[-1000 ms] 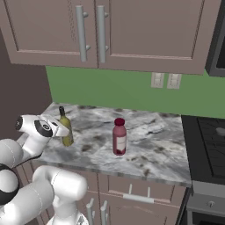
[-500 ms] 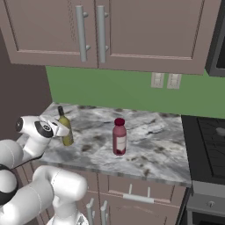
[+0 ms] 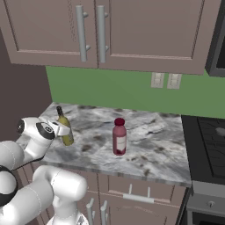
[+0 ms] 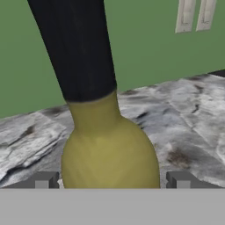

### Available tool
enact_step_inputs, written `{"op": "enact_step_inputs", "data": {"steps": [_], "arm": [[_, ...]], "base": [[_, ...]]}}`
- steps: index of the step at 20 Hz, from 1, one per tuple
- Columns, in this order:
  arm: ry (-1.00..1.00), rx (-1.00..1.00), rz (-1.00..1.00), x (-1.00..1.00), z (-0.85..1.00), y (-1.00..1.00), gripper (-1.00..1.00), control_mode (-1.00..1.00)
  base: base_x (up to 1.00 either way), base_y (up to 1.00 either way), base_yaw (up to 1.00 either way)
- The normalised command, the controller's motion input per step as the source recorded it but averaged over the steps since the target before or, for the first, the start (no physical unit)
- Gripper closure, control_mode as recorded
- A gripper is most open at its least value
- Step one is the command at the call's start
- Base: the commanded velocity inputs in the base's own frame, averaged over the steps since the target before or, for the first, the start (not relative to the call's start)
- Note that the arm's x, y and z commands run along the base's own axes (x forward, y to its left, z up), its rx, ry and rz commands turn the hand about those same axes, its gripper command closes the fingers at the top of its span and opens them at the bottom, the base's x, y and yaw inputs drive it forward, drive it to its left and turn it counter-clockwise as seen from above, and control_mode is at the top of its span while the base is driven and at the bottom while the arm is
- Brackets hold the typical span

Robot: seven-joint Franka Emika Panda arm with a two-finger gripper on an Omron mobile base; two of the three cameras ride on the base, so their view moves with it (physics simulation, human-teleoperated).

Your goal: There is a wine glass and glass cup on the dining counter. Place the wine bottle next to the wine glass and the juice bottle next to the glass cup.

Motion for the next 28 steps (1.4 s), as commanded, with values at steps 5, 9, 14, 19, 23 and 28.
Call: {"op": "enact_step_inputs", "data": {"steps": [5, 9, 14, 19, 23, 28], "arm": [[0.00, 0.00, 0.07, -0.05, 0.00, 0.00, 1.00, -1.00], [-0.08, 0.00, 0.02, -0.19, 0.18, 0.03, 1.00, -1.00], [-0.12, 0.00, 0.00, -0.24, 0.29, 0.06, 1.00, -1.00], [-0.03, 0.06, 0.00, -0.22, 0.36, 0.04, 1.00, -1.00], [0.01, 0.15, 0.00, -0.24, 0.40, 0.00, 1.00, -1.00], [0.04, 0.19, 0.00, -0.30, 0.37, 0.00, 1.00, -1.00]], "base": [[0.00, 0.00, 0.00], [0.00, 0.00, 0.00], [0.00, 0.00, 0.00], [0.00, 0.00, 0.00], [0.00, 0.00, 0.00], [0.00, 0.00, 0.00]]}}
